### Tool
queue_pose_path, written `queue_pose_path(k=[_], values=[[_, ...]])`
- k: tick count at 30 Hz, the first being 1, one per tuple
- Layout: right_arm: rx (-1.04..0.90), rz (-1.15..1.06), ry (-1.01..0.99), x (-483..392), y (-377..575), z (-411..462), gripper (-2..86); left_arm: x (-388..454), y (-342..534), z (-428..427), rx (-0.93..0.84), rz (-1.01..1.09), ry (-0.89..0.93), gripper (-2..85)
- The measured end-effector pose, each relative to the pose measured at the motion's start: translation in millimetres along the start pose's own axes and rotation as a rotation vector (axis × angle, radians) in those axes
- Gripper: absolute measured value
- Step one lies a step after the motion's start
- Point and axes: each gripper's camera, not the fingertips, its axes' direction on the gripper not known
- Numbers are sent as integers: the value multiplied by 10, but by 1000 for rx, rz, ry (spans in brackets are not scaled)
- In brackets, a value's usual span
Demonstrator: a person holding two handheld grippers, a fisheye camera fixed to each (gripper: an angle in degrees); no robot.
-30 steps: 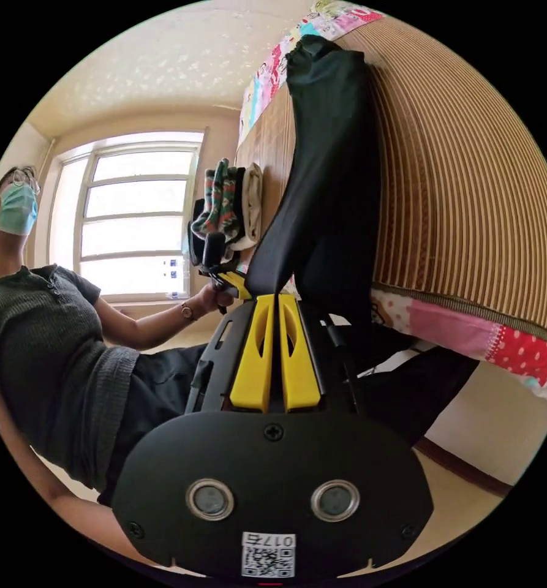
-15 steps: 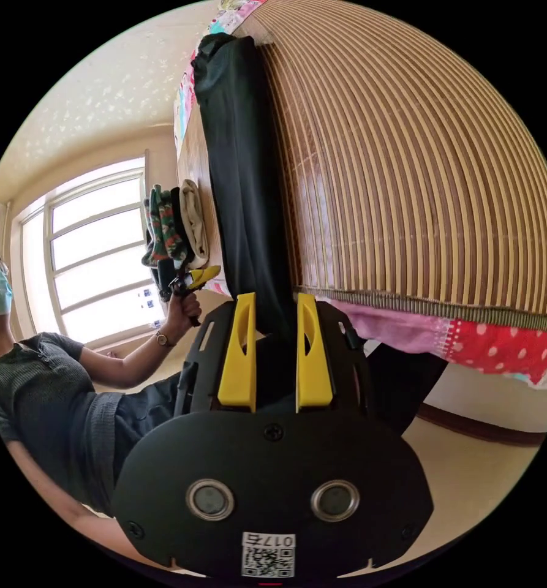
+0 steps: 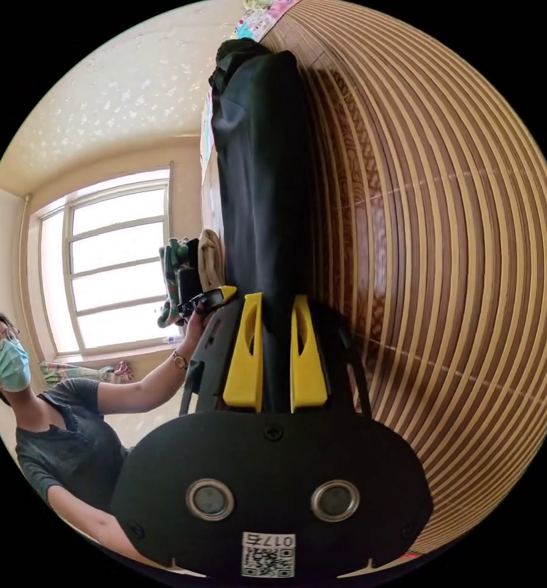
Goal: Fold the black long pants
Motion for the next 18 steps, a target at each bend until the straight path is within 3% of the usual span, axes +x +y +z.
queue_pose_path(k=[7, 12, 18], values=[[137, -201, -311, -637, 899, -427, 14, 818, 1067, -341, 9, 203, 373, 44], [169, -365, -343, -1646, 1752, -755, 5, 1930, 1853, -652, -37, 356, 440, 42], [173, -662, -376, -3136, 2464, -1290, 3, 3660, 2481, -1126, -82, 719, 435, 42]])
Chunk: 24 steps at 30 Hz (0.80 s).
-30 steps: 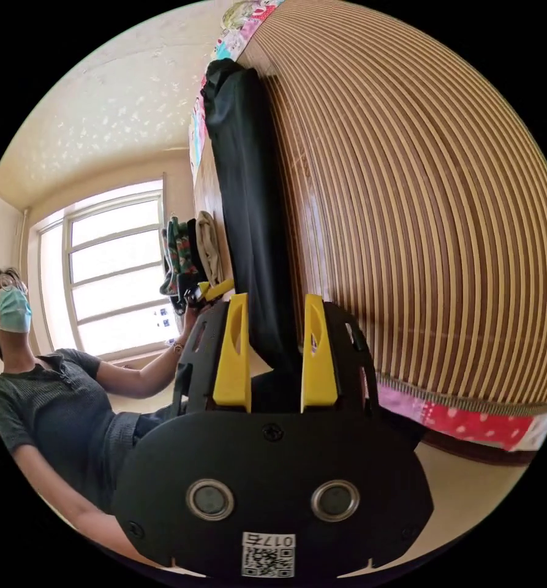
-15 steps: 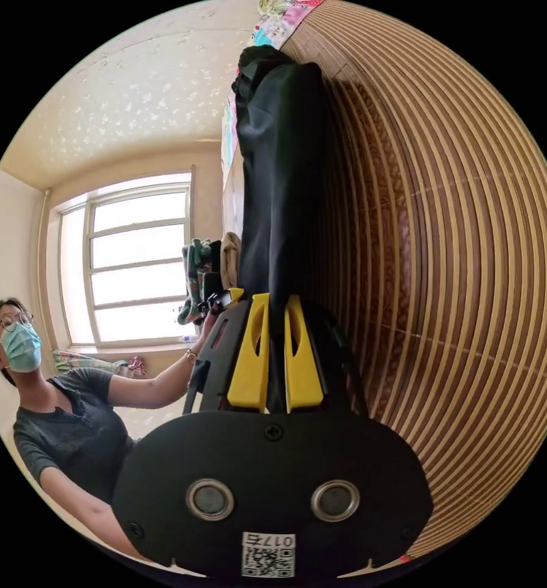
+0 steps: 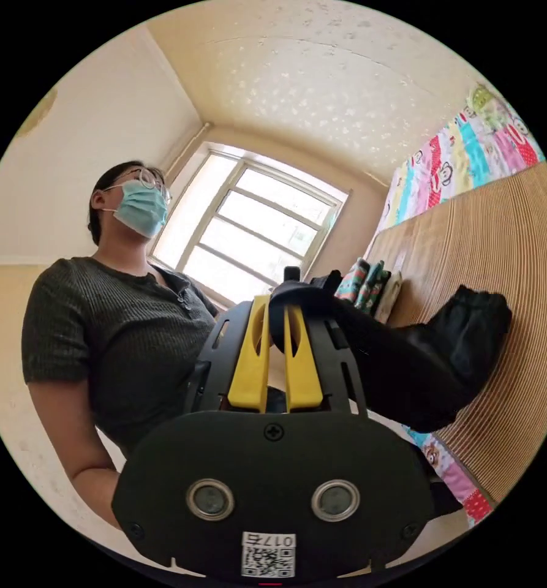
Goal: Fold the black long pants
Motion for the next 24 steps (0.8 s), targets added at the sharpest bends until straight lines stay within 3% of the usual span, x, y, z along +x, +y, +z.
queue_pose_path(k=[2, 6, 14, 19, 24], values=[[-17, -132, 17, -460, -288, 43, 3, 235, -165, 3, 20, 43, -29, 42], [-50, -224, 155, -591, -748, 118, 3, 190, -467, -54, 59, -4, -189, 43], [-76, -136, 457, 454, -1593, 380, 1, -724, -710, -196, 143, -168, -375, 45], [-200, -8, 664, 1006, -1353, 737, 3, -1225, -140, 104, -50, -296, -624, 50], [-373, 290, 761, 1892, -232, 965, 15, -2031, 1207, 550, -257, -651, -608, 53]])
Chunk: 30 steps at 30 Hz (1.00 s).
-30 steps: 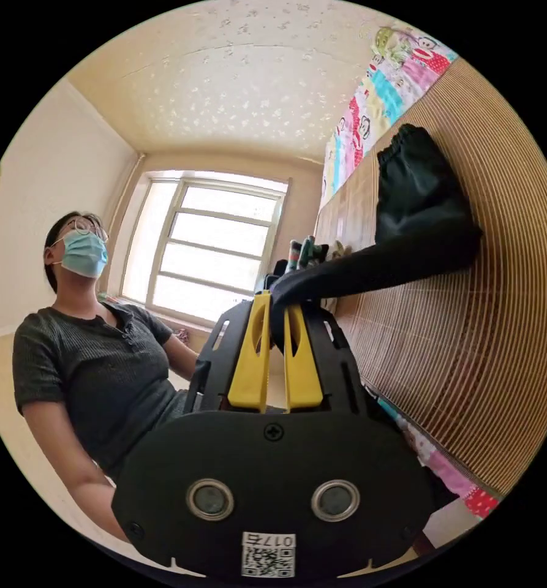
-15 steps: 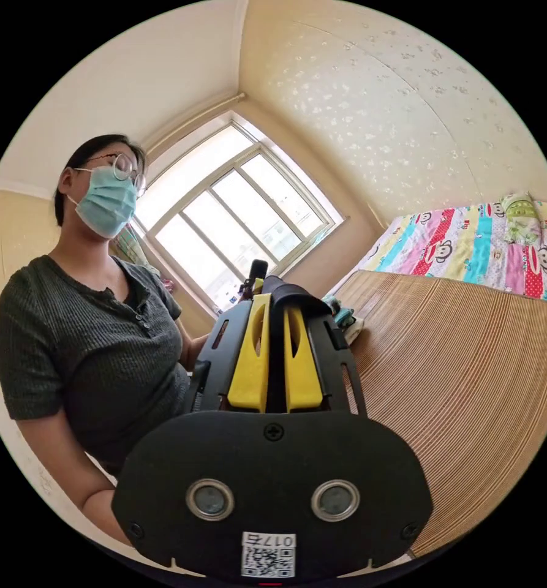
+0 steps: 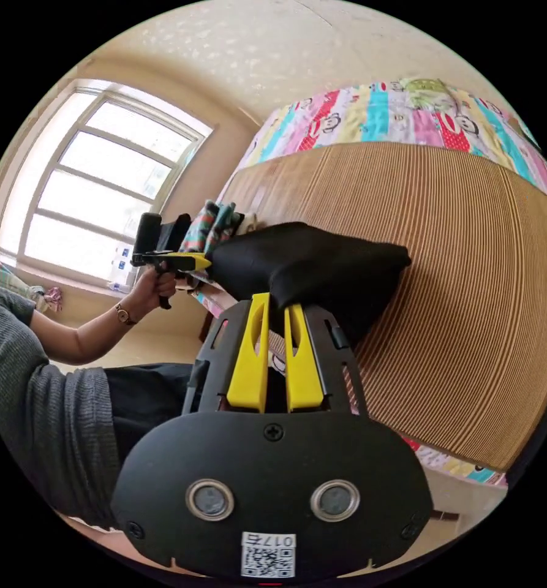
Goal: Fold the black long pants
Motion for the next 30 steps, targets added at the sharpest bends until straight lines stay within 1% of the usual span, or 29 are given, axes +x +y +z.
queue_pose_path(k=[1, 4, 5, 6, 7, 8, 10, 11, 13, 15, 18, 20, 21, 22, 23, 24, 25, 26, 27, 28, 29, 30], values=[[-65, 106, 28, 216, 208, 285, 23, -235, 168, 284, -64, -76, 26, 56], [-231, 382, 125, 798, 716, 791, 41, -664, 472, 654, -85, -208, 154, 70], [-252, 459, 111, 993, 862, 843, 50, -725, 495, 672, -71, -228, 175, 80], [-245, 488, 87, 1074, 907, 833, 61, -821, 498, 664, -31, -256, 207, 100], [-203, 533, 17, 1212, 945, 762, 83, -885, 444, 606, 22, -263, 224, 114], [-139, 546, -63, 1321, 917, 654, 107, -907, 401, 567, 49, -261, 226, 121], [-39, 548, -136, 1471, 779, 483, 140, -986, 110, 407, 144, -218, 201, 126], [12, 535, -169, 1572, 637, 401, 156, -1011, 16, 380, 159, -206, 187, 128], [51, 509, -204, 1737, 378, 364, 173, -1165, -367, 343, 198, -174, 134, 142], [35, 485, -210, 1908, 100, 445, 186, -1324, -628, 378, 214, -174, 118, 165], [-81, 450, -206, 2183, -265, 721, 205, -1501, -909, 518, 185, -169, 76, 181], [-174, 457, -308, 2395, -379, 974, 202, -1484, -983, 673, 129, -117, 68, 171], [-196, 455, -351, 2425, -387, 1039, 198, -1480, -989, 834, 78, -114, 99, 164], [-246, 464, -401, 2457, -380, 1168, 192, -1465, -916, 876, 116, -136, 81, 160], [-228, 498, -382, 2477, -347, 1158, 188, -1460, -869, 878, 135, -151, 69, 155], [-216, 517, -381, 2483, -317, 1150, 184, -1510, -805, 970, 108, -203, 96, 146], [-165, 552, -399, 2485, -210, 1105, 178, -1615, -705, 1047, 103, -276, 177, 138], [-121, 599, -433, 2494, -41, 1072, 168, -1663, -646, 1065, 97, -299, 217, 134], [-105, 623, -459, 2501, 56, 1057, 162, -1720, -529, 1104, 65, -309, 288, 123], [-90, 657, -531, 2507, 251, 1027, 145, -1722, -402, 1103, 33, -294, 327, 114], [-86, 668, -617, 2464, 438, 996, 133, -1709, -334, 1082, 23, -283, 341, 111], [-87, 660, -650, 2417, 519, 973, 130, -1663, -201, 1004, 15, -255, 364, 106]])
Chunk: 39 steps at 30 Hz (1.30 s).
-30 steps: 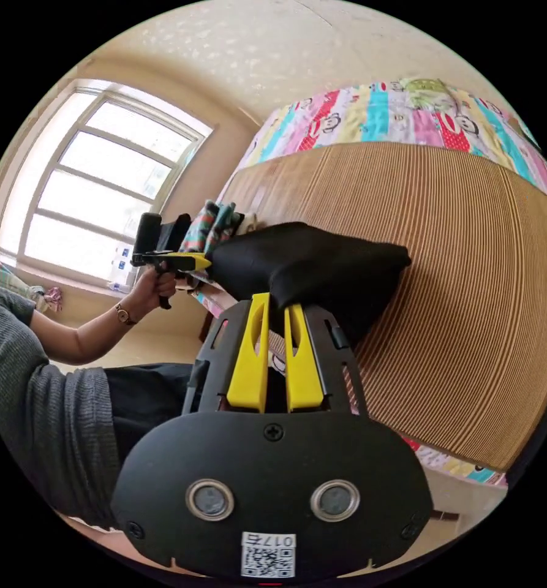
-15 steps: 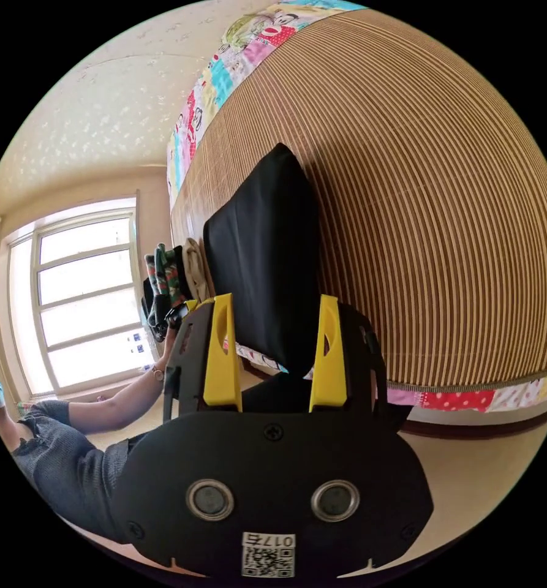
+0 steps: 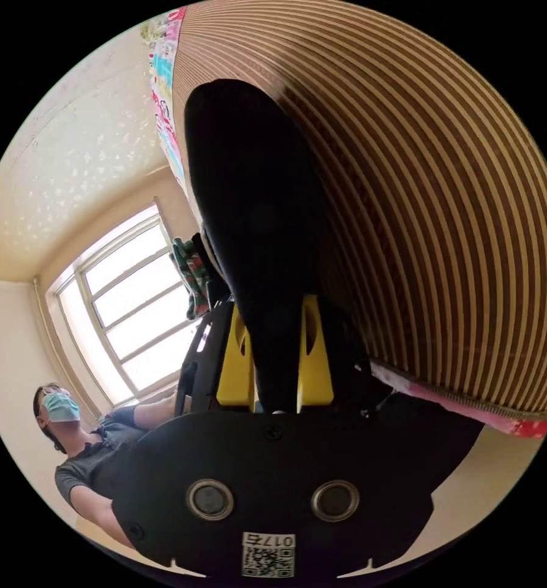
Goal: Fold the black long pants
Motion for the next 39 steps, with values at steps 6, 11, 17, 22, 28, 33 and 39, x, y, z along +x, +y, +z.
queue_pose_path(k=[6, 11, 17, 22, 28, 33, 39], values=[[-134, -88, -141, -558, 823, 192, 94, 654, 708, -843, 73, 147, 28, 99], [-357, -420, -23, -2276, 1249, 738, 80, 1540, 1398, -1983, 279, 304, -58, 99], [-466, -849, 84, -4262, 1368, 1857, 79, 2577, 1817, -3709, 608, 451, -371, 101], [-370, -819, 273, -5094, 907, 3060, 96, 1704, 1255, -4893, 787, -70, -586, 132], [-511, -476, 735, -4277, 472, 3841, 35, -383, 887, -4461, 664, -537, -689, 147], [-639, -267, 1010, -3109, 642, 2877, 14, -1781, 1846, -3446, 732, -816, -282, 69], [-344, 550, 1028, -1776, 1766, 108, 5, -2776, 3292, -1651, 229, -1317, 0, 5]])
